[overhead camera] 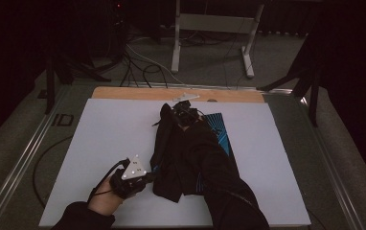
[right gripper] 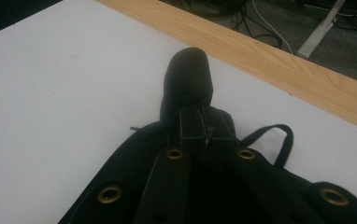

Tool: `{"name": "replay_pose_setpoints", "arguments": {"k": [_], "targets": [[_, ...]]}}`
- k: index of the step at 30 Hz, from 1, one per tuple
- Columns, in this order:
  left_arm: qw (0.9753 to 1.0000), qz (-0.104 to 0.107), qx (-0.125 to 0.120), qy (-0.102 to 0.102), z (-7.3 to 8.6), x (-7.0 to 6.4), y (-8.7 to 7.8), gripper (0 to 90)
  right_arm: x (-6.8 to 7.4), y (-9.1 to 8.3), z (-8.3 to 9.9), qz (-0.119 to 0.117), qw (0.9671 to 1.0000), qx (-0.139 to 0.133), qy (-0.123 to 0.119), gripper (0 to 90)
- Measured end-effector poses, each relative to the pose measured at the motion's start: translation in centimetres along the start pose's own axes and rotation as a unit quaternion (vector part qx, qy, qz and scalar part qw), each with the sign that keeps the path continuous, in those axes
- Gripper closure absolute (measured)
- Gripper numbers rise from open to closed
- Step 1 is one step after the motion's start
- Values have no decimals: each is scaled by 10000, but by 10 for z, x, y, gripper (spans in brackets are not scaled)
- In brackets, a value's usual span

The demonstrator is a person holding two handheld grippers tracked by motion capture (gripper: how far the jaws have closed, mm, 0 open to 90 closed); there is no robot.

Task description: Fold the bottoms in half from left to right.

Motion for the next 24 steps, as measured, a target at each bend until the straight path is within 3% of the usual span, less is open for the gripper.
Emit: {"name": "replay_pose_setpoints", "arguments": {"k": [24], "targets": [[9995,159,-44,278,-27,-17,10,878,-29,-31,9,195,9997,-100,107,897]]}}
Point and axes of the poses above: each handheld gripper's, and its own axes: y roughly forward along the jaws, z roughly out of its underside, x roughly to its left, the point moved 2 cm from there along y, roughly forward along the jaws, and after that the axes turned 12 degrees about -y, right-handed, at the moved point
